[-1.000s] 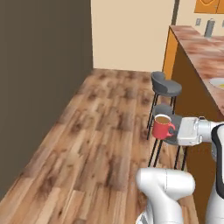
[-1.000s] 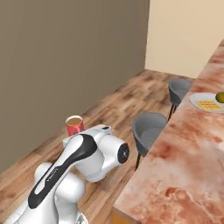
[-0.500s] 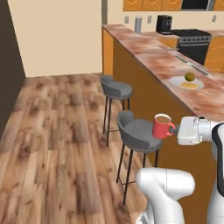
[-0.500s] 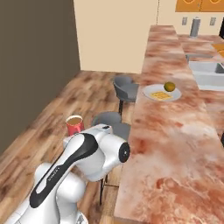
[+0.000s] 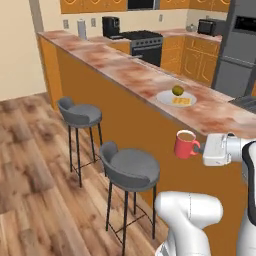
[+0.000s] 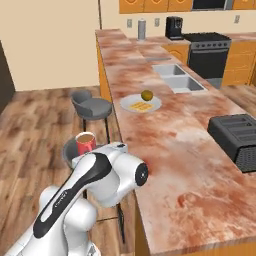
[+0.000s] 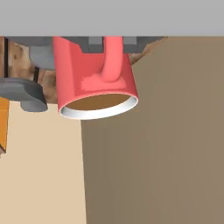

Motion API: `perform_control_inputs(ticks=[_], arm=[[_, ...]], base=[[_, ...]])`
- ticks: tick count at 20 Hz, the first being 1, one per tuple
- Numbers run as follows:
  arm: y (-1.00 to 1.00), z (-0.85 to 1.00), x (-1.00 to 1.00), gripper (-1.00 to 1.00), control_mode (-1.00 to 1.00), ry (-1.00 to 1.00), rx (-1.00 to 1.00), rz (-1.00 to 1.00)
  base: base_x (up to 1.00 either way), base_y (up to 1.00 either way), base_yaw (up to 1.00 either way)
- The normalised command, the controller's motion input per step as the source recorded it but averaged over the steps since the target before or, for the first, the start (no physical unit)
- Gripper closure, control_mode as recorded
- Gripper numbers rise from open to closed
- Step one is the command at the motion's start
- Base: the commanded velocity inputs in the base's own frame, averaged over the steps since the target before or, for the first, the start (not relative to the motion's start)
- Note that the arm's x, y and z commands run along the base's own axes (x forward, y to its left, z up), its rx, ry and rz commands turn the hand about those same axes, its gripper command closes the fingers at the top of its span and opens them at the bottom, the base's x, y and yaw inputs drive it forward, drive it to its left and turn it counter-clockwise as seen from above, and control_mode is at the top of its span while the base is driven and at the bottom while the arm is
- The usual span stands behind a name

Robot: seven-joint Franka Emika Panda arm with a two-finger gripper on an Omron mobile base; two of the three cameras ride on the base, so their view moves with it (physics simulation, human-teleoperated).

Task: Pick up the brewed coffee from the coffee machine and place it next to the breakfast plate on the dining counter.

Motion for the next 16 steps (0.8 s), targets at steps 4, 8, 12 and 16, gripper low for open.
perform_control_inputs(ticks=[4, 8, 12, 16], arm=[[0.00, 0.00, 0.00, 1.00, 1.00, 0.00, 0.00, 0.00], [0.00, 0.00, 0.00, 1.00, 1.00, 0.00, 0.00, 0.00], [0.00, 0.00, 0.00, 1.00, 1.00, 0.00, 0.00, 0.00], [0.00, 0.00, 0.00, 1.00, 1.00, 0.00, 0.00, 0.00]], base=[[0.54, 0.53, -0.57], [0.45, 0.66, -0.52], [0.16, 0.85, -0.40], [0.06, 0.77, -0.43]])
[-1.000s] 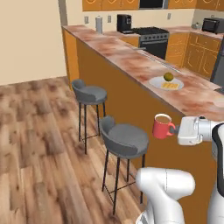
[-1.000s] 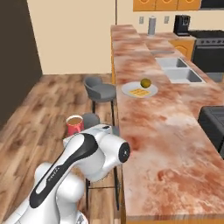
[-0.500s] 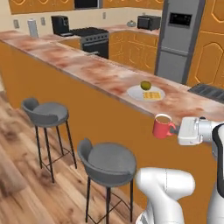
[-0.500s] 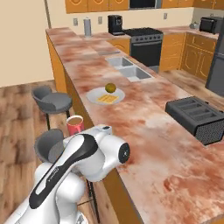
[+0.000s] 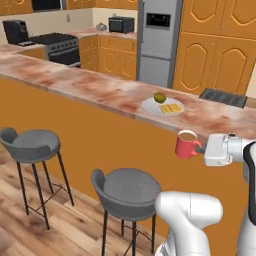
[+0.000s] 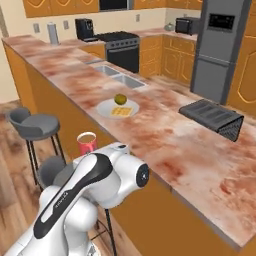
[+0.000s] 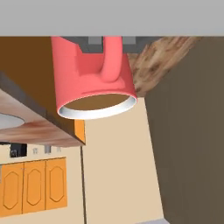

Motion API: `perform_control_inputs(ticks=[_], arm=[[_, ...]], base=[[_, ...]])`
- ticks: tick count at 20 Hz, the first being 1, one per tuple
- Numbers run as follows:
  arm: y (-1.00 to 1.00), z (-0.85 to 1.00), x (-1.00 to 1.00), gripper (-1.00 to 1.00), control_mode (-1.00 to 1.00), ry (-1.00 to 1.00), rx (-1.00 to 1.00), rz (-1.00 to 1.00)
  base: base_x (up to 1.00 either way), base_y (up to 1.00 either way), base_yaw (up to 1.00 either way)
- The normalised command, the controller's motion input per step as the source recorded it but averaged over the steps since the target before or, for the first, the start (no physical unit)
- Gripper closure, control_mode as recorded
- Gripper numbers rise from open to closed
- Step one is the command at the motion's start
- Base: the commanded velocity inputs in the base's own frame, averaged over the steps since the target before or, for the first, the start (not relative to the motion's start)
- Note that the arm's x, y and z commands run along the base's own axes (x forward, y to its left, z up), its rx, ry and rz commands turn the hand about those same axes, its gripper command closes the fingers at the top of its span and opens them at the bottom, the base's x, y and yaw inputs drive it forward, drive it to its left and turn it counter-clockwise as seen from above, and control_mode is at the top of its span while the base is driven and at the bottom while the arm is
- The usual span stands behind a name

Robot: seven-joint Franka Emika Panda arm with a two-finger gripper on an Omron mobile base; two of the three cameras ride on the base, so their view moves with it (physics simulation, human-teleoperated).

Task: Pick up the brewed coffee from the coffee machine and place it next to the breakfast plate on the dining counter.

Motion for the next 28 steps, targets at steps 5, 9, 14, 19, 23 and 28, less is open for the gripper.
perform_control_inputs(ticks=[5, 9, 14, 19, 23, 28], arm=[[0.00, 0.00, 0.00, 1.00, 1.00, 0.00, 0.00, 0.00], [0.00, 0.00, 0.00, 1.00, 1.00, 0.00, 0.00, 0.00], [0.00, 0.00, 0.00, 1.00, 1.00, 0.00, 0.00, 0.00], [0.00, 0.20, 0.20, 1.00, -1.00, -0.15, 0.02, 0.00], [0.00, 0.39, 0.36, 1.00, -1.00, -0.23, 0.06, 0.00], [0.00, 0.55, 0.45, 1.00, -1.00, -0.08, 0.00, -0.01]], base=[[0.18, 0.66, -0.50], [0.30, 0.47, -0.52], [0.50, 0.49, -0.36], [0.21, 0.06, -0.04], [0.00, 0.00, 0.00], [0.00, 0.00, 0.00]])
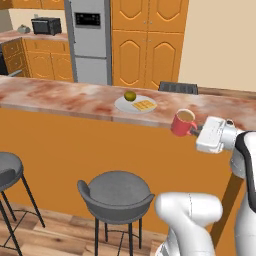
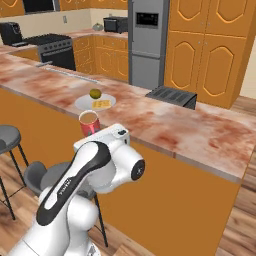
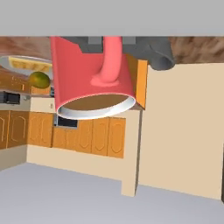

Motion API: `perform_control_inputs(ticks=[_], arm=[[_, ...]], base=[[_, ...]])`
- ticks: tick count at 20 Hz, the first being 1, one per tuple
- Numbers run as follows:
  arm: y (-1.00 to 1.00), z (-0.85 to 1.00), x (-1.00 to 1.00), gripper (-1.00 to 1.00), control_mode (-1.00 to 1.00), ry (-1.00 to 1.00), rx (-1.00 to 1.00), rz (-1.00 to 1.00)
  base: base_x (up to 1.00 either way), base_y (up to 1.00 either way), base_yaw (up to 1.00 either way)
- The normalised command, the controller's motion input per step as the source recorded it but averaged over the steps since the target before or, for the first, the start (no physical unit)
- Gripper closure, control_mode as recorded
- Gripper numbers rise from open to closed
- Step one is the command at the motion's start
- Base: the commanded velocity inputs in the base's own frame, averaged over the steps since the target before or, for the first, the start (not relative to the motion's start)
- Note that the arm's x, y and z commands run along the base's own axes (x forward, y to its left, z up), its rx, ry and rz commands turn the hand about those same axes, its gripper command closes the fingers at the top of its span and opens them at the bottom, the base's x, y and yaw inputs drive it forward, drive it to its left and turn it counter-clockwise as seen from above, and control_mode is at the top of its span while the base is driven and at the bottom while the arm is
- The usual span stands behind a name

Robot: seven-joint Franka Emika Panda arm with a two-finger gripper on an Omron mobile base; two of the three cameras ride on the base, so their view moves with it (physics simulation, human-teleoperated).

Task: Pick up the brewed coffee from the coffee machine and place it next to the breakfast plate on the dining counter.

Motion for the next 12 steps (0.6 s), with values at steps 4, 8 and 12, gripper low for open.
perform_control_inputs(ticks=[4, 8, 12], arm=[[0.00, 0.58, 0.44, 1.00, -1.00, 0.02, -0.02, -0.09], [0.00, 0.58, 0.42, 1.00, -1.00, 0.11, -0.04, -0.12], [-0.04, 0.36, 0.49, 1.00, -1.00, 0.20, 0.00, -0.12]], base=[[0.00, 0.00, 0.00], [0.00, 0.00, 0.00], [0.00, 0.00, 0.00]])
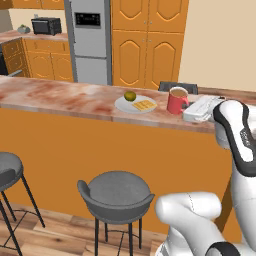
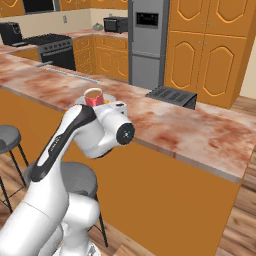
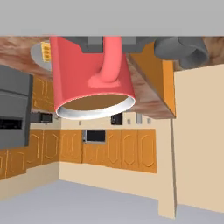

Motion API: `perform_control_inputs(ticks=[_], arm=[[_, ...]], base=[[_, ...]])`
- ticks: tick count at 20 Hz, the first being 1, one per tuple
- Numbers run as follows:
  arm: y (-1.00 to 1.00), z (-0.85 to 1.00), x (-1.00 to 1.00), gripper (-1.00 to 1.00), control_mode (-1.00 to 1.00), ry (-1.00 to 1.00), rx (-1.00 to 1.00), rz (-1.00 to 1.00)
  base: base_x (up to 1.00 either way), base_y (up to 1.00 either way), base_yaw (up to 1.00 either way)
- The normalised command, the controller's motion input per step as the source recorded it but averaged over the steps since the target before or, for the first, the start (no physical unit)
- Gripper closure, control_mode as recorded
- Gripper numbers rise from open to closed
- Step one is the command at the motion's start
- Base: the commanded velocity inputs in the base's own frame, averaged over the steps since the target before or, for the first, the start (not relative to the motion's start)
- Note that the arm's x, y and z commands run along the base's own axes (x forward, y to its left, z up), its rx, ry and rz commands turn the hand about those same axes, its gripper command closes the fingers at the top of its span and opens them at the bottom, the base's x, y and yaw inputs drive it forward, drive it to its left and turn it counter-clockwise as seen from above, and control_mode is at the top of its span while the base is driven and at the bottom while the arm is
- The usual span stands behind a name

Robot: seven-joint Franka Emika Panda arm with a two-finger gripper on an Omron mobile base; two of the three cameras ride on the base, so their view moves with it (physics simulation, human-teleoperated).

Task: Pick up the brewed coffee from the coffee machine and place it next to the breakfast plate on the dining counter.

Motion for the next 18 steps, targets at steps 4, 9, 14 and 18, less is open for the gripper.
perform_control_inputs(ticks=[4, 9, 14, 18], arm=[[-0.15, 0.14, 0.41, 1.00, -1.00, 0.24, -0.01, -0.10], [-0.24, 0.00, 0.34, 1.00, -1.00, 0.20, -0.01, -0.08], [-0.22, -0.02, 0.26, 1.00, -1.00, 0.09, 0.00, -0.03], [-0.04, -0.21, 0.27, 1.00, -1.00, 0.01, 0.00, 0.00]], base=[[0.00, 0.00, 0.00], [0.00, 0.00, 0.00], [0.00, 0.00, 0.00], [0.00, 0.00, 0.00]])
